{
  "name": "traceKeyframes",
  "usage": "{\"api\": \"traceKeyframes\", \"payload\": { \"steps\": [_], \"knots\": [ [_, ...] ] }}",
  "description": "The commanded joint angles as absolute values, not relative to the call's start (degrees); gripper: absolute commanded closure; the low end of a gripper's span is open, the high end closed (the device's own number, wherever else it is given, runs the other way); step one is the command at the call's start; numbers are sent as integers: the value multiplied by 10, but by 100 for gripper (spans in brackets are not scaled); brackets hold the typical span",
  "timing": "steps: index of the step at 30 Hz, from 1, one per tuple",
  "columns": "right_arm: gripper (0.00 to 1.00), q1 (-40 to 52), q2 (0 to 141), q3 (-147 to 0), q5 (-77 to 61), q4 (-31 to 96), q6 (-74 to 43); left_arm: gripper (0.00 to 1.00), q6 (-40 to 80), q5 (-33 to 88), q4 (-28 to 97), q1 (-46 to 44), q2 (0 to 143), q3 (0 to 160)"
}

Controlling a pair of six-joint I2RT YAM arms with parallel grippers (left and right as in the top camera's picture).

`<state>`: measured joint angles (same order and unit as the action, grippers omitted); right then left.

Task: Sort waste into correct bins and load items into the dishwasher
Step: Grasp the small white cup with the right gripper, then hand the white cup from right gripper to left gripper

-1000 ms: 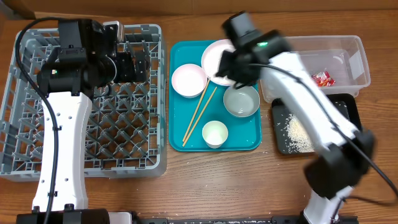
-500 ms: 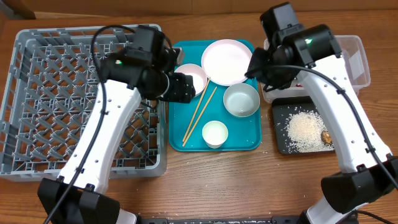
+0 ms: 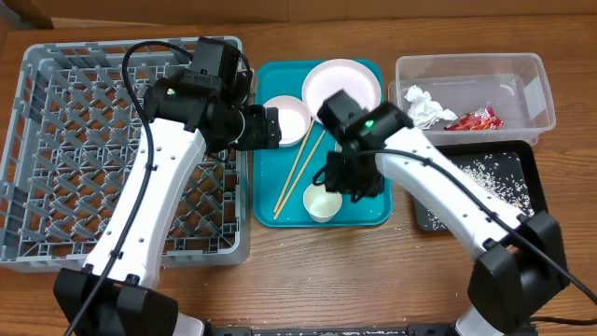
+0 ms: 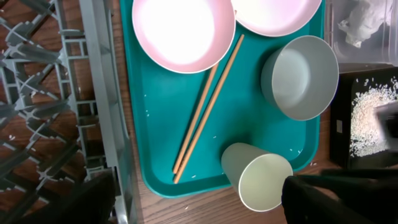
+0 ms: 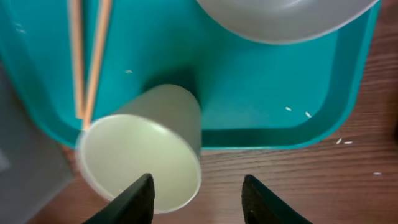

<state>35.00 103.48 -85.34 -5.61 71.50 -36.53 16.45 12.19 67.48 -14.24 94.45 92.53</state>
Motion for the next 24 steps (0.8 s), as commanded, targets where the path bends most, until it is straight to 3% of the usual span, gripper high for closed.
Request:
{"api": "traceKeyframes", "payload": {
  "steps": [1,3,4,5,11,16,21,24],
  "knots": [
    [57,356,1033,-799,-62,675,-378,13,183,114,672,-132,944,936],
    [64,356,1033,-770,-62,646,-378,13,189,114,672,-125,944,936],
    [88,356,1033,-758,-63,630,-378,14,193,114,672,-117,944,936],
    [96,355,1033,-758,-63,628,-377,17,193,113,672,-114,944,936],
    [96,335,997,-793,-72,626,-376,28,193,118,672,-104,944,936],
    [96,284,912,-800,-177,546,-336,28,72,363,657,-66,944,934],
    [96,224,886,-798,-336,429,-295,3,-35,596,653,8,944,915],
    [96,199,889,-768,-485,277,-289,0,-99,738,653,57,944,882]
  ]
}}
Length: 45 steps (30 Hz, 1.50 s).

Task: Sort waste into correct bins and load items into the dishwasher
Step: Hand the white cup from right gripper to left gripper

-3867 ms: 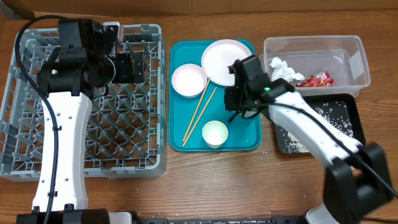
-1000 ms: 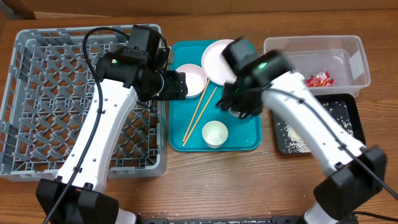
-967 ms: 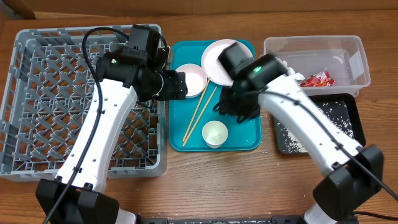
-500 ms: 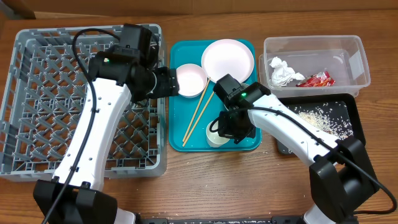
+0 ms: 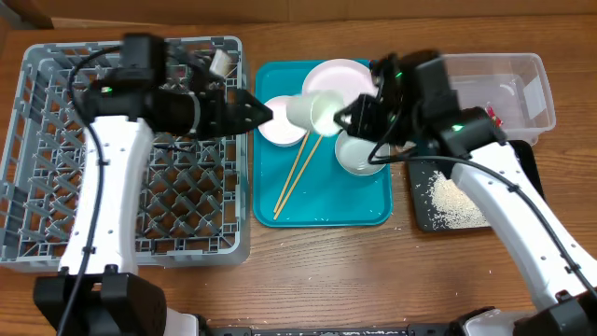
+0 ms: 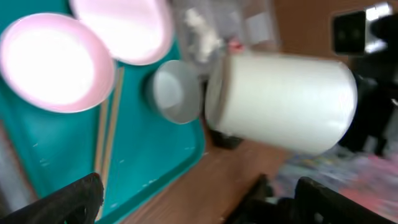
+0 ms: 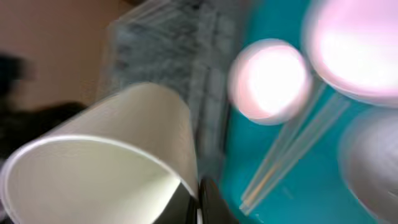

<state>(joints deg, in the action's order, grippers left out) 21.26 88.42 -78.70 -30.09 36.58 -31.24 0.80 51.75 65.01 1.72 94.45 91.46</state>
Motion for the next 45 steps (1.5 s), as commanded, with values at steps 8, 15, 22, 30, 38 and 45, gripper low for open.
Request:
{"api": "traceKeyframes", "payload": {
  "steps": [8,15,22,30,38,45],
  "knots": [
    [96,207,923,-757,-558,171,-317,0,-167,906,651,82,944,832],
    [96,234,947,-757,-590,122,-332,0,-167,906,656,81,944,832],
    [96,244,947,-757,-616,45,-366,0,-167,881,658,81,944,829],
    [96,244,947,-757,-620,20,-382,0,-168,879,658,80,944,827],
    [96,251,959,-757,-594,52,-362,0,-167,895,659,80,944,827],
    [96,251,999,-757,-589,9,-378,11,-167,896,664,77,944,827]
  ]
}}
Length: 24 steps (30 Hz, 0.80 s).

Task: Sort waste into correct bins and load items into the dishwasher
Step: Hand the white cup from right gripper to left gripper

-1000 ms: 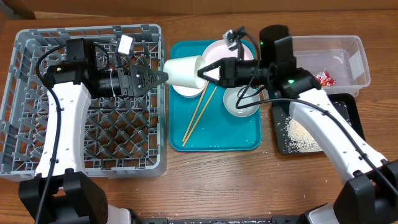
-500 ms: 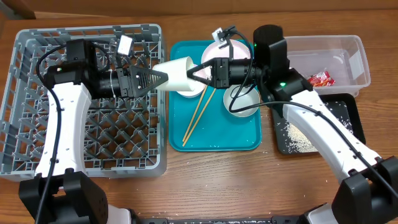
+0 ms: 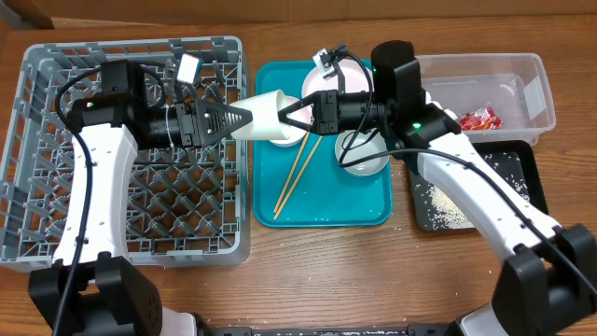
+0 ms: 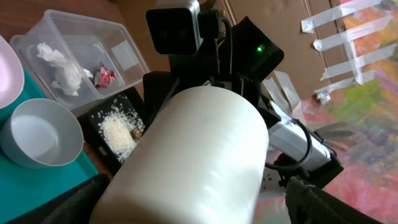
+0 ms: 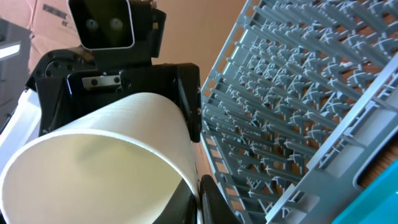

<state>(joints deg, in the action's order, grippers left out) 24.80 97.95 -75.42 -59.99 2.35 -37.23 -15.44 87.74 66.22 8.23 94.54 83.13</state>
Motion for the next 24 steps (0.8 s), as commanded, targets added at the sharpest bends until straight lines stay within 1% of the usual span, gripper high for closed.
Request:
{"api": "traceKeyframes", "payload": {
  "steps": [1,6,11,15,17,18,21,22,24],
  "knots": [
    [96,251,1002,-757,-589,-1,-382,11,-167,896,665,76,944,827],
    [96,251,1010,-757,-590,-35,-397,11,-167,894,665,74,944,827],
    [96,251,1010,-757,-595,-65,-419,9,-167,894,669,74,944,827],
    [96,252,1010,-757,-596,-68,-420,10,-167,894,669,74,944,827],
    [96,254,1010,-757,-596,-69,-420,13,-167,894,669,74,944,827],
    [96,256,1010,-757,-596,-70,-420,17,-167,894,669,74,944,827],
    [96,267,1011,-757,-596,-70,-420,39,-167,894,669,74,944,827],
    [96,272,1011,-757,-596,-70,-418,43,-167,894,669,74,944,827],
    [96,278,1011,-757,-596,-70,-417,46,-167,894,669,74,944,827]
  ]
}}
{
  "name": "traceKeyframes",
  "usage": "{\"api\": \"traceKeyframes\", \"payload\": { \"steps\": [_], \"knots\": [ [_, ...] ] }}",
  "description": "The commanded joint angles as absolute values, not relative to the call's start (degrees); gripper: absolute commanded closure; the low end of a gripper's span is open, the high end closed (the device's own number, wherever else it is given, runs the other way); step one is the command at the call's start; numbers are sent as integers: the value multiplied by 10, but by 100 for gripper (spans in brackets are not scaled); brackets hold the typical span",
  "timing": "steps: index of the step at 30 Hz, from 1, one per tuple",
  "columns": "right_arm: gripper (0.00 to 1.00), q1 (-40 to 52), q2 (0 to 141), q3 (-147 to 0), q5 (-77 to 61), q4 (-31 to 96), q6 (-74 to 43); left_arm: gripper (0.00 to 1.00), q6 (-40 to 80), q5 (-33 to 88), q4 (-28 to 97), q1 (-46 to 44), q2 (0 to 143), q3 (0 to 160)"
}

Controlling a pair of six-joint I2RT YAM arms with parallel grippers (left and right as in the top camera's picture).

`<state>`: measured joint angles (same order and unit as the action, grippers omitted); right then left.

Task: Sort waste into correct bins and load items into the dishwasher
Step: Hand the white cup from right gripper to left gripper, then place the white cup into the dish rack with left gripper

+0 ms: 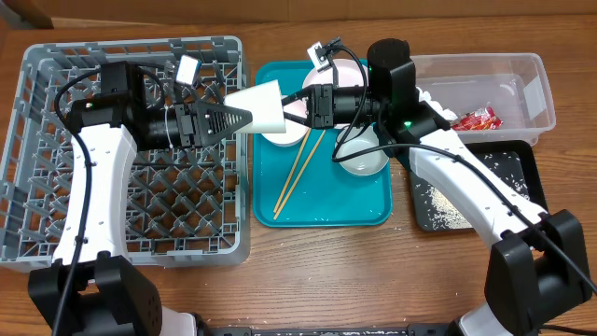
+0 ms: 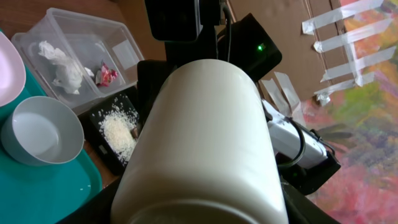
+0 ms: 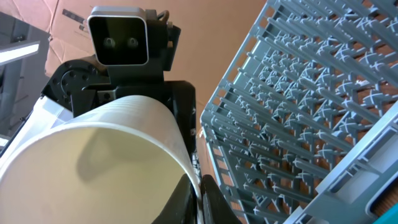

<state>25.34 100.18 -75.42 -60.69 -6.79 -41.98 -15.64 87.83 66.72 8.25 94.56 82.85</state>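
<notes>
A pale cup (image 1: 264, 103) lies on its side in the air between both arms, over the gap between the grey rack (image 1: 56, 56) and the teal tray (image 1: 326, 210). My right gripper (image 1: 297, 101) is shut on its rim (image 3: 198, 193), one finger inside the mouth (image 3: 93, 162). My left gripper (image 1: 233, 117) reaches in from the rack side, its fingers lying against both sides of the cup's body (image 2: 205, 137) near its base. On the tray are chopsticks (image 1: 298, 173), a pale bowl (image 1: 364, 161), a pink plate (image 1: 350, 70) and a pink bowl, mostly hidden under the cup.
A clear bin (image 1: 532, 93) at the far right holds crumpled paper and a red wrapper. In front of it lies a black tray (image 1: 485, 187) with scattered rice. The rack's tines (image 3: 311, 93) stand below the cup.
The cup sits deeper between my left gripper's fingers, which now lie against its sides. It has shifted slightly up and left. My right gripper still holds the rim.
The cup lay on its side at the tray's front edge with my right gripper open over it. Then my right gripper held it by the rim above the tray, facing my left gripper. Later its base was between my left fingers, and now both grippers hold it.
</notes>
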Motion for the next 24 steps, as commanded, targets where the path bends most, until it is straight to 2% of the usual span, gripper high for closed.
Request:
{"api": "traceKeyframes", "payload": {
  "steps": [1,5,7,8,9,10,12,13,16,24],
  "knots": [
    [96,281,1011,-757,-596,-70,-416,47,-167,894,669,74,944,827],
    [96,284,1011,-757,-596,-68,-416,52,-167,894,668,74,944,827],
    [96,284,1011,-757,-596,-63,-416,58,-167,894,668,74,944,827],
    [91,284,1011,-757,-596,-61,-416,60,-167,894,668,74,944,827],
    [80,284,1011,-757,-597,-57,-412,61,-167,894,668,74,944,827],
    [62,284,1011,-757,-597,-53,-404,62,-167,894,668,74,944,827],
    [43,284,1011,-757,-595,-43,-397,66,-167,894,663,76,944,827],
    [22,281,1011,-757,-588,-27,-385,66,-165,878,656,81,944,828],
    [2,274,1011,-757,-558,15,-364,65,-163,847,653,96,944,828],
    [0,231,1011,-757,-467,141,-307,66,-125,730,654,152,940,843]
  ]
}}
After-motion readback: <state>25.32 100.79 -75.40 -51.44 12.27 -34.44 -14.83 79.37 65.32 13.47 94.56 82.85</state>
